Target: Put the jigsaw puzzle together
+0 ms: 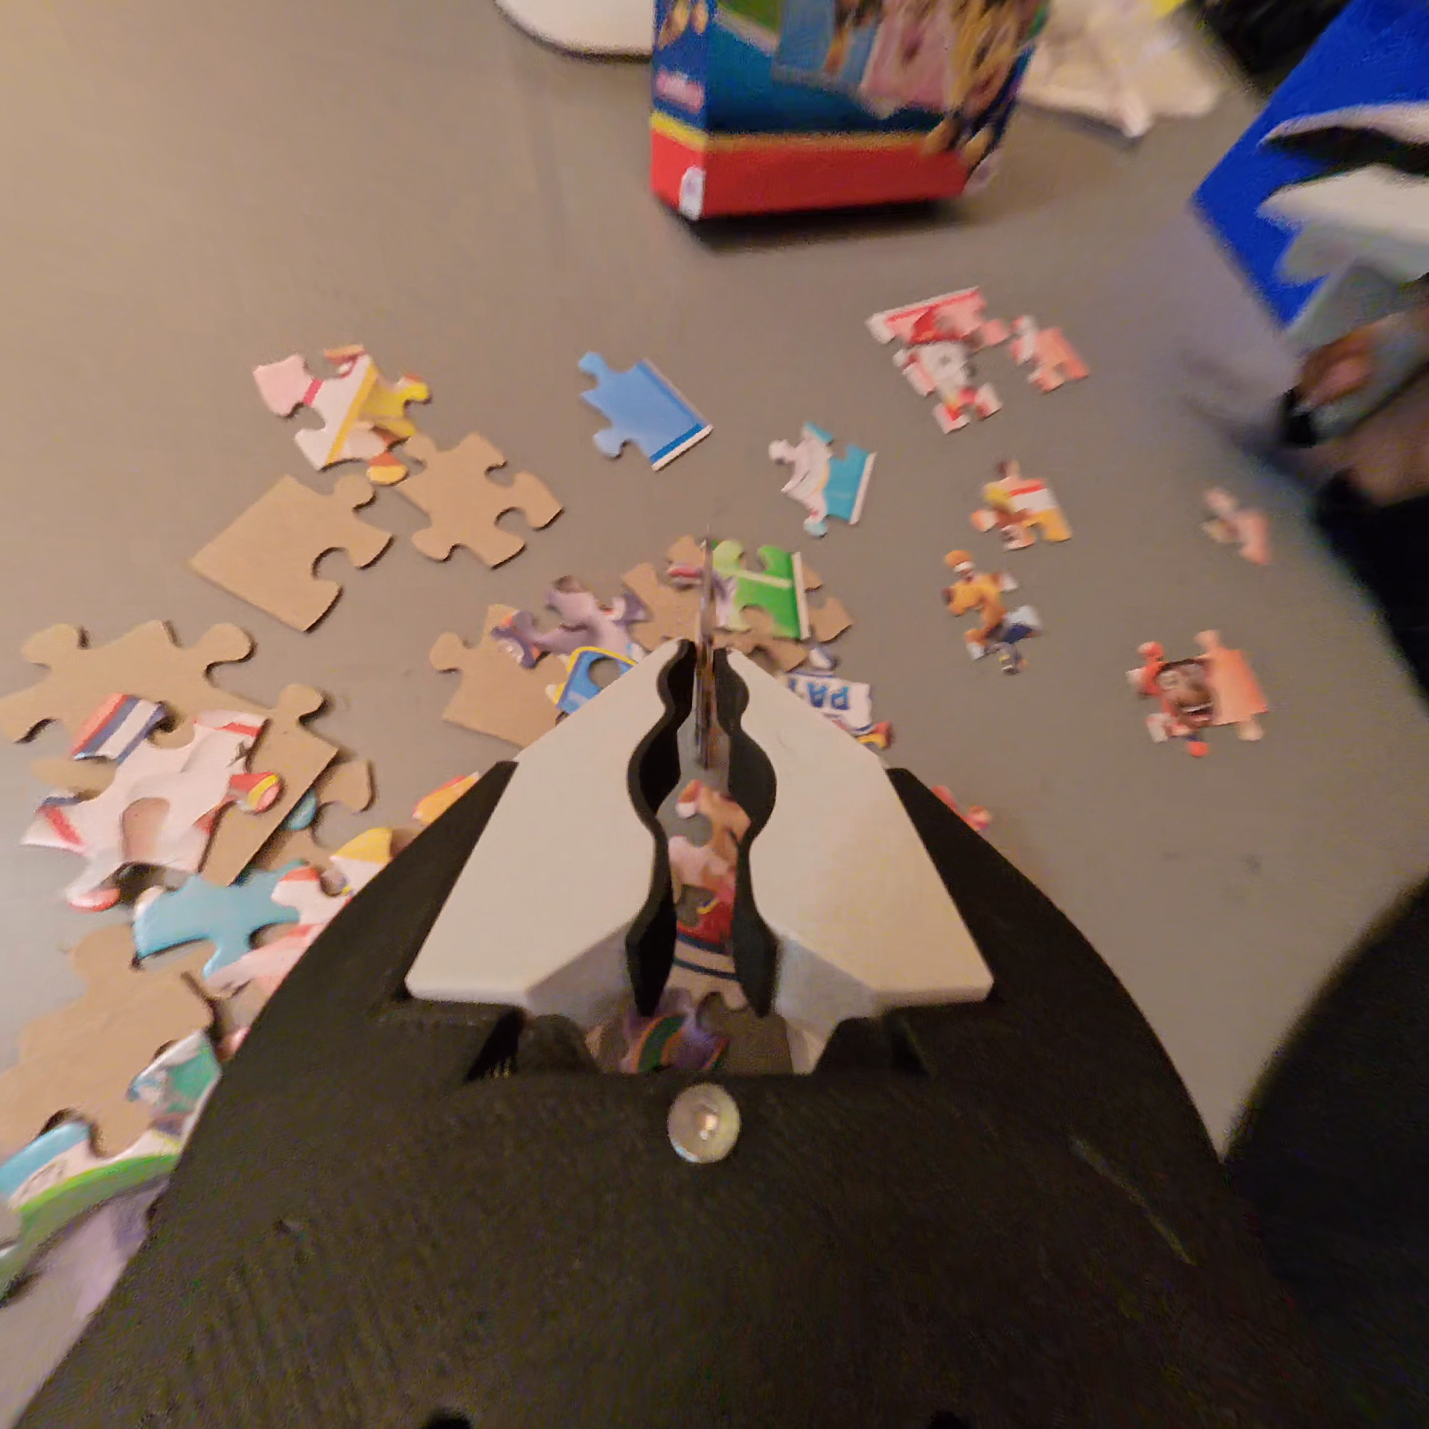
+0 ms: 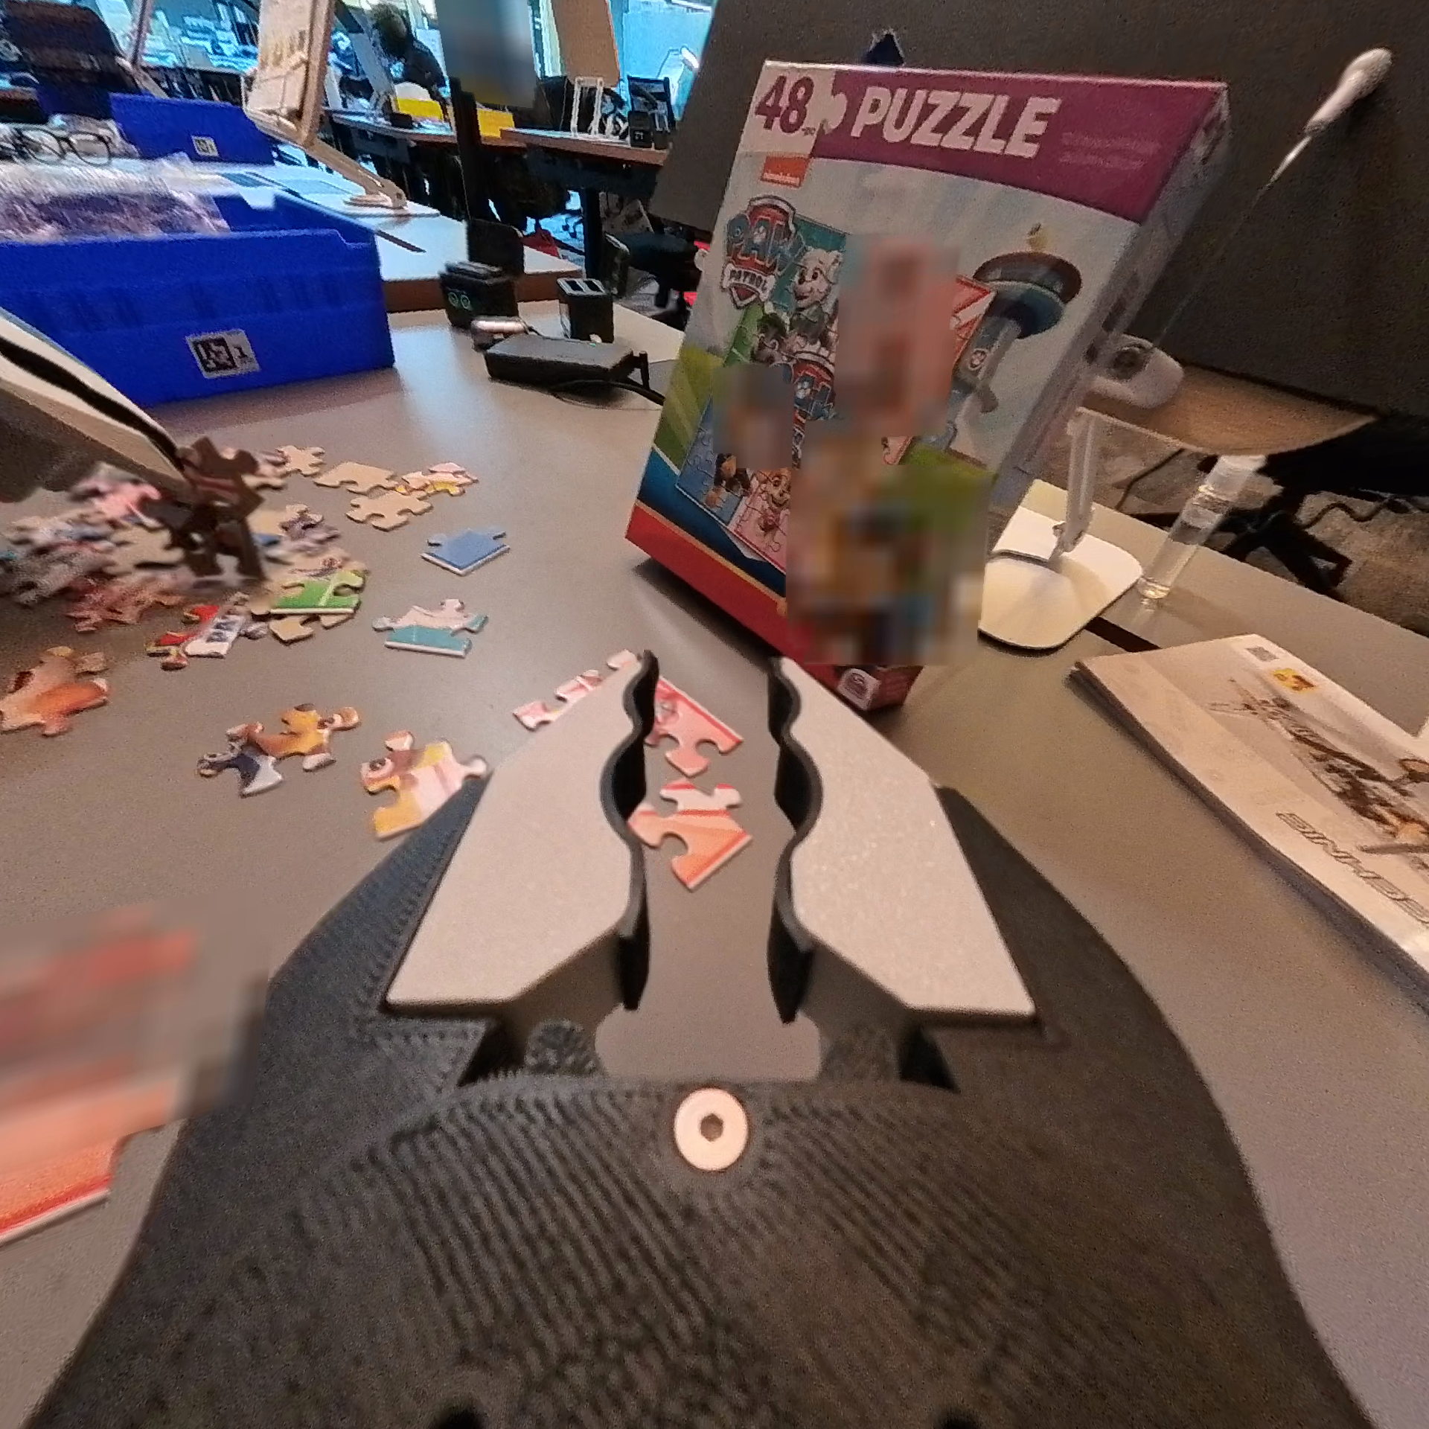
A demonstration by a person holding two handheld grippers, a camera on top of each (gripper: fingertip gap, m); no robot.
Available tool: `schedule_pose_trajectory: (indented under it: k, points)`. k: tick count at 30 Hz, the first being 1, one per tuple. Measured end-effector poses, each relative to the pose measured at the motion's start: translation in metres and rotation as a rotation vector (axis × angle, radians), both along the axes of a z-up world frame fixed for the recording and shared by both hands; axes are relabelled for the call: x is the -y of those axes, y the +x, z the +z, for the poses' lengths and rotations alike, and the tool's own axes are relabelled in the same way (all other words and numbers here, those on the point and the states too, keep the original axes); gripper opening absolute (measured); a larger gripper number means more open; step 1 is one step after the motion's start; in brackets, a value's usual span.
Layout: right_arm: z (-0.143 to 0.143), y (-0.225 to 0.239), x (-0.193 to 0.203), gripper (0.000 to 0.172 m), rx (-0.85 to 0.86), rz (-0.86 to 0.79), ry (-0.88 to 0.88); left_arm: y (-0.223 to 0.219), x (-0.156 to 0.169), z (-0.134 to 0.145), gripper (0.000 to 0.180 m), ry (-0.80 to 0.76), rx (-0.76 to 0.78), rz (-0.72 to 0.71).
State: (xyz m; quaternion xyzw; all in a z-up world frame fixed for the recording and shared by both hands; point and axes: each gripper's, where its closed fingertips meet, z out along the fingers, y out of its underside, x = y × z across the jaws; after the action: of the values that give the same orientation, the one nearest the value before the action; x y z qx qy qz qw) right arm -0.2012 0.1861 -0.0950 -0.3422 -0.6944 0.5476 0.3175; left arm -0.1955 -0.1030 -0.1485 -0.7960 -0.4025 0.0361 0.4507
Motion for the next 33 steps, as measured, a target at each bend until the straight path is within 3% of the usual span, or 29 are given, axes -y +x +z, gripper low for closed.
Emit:
schedule_pose_trajectory:
  k: [6,11,14,16,20,23,33]
  points:
    - [0.023,0.017,0.079,0.031,0.070,0.230,-0.098,0.016,-0.019,0.041,0.002,0.204,-0.073,-0.133]
    - [0.028,0.062,0.172,0.042,0.112,0.599,0.005,0.054,-0.050,0.057,0.002,0.112,-0.290,-0.386]
    - [0.014,0.079,0.201,0.044,0.170,0.723,0.090,0.072,-0.064,0.059,0.002,0.121,-0.302,-0.486]
    - [0.008,0.080,0.208,0.039,0.180,0.738,0.114,0.078,-0.068,0.055,0.002,0.127,-0.282,-0.522]
    - [0.002,0.084,0.210,0.010,0.199,0.779,0.134,0.090,-0.072,0.044,0.002,0.108,-0.251,-0.581]
    - [-0.003,0.091,0.212,0.002,0.233,0.822,0.150,0.093,-0.072,0.042,0.002,0.120,-0.248,-0.595]
    - [0.007,0.088,0.205,0.000,0.317,0.851,-0.027,0.089,-0.064,0.038,0.002,0.173,-0.197,-0.584]
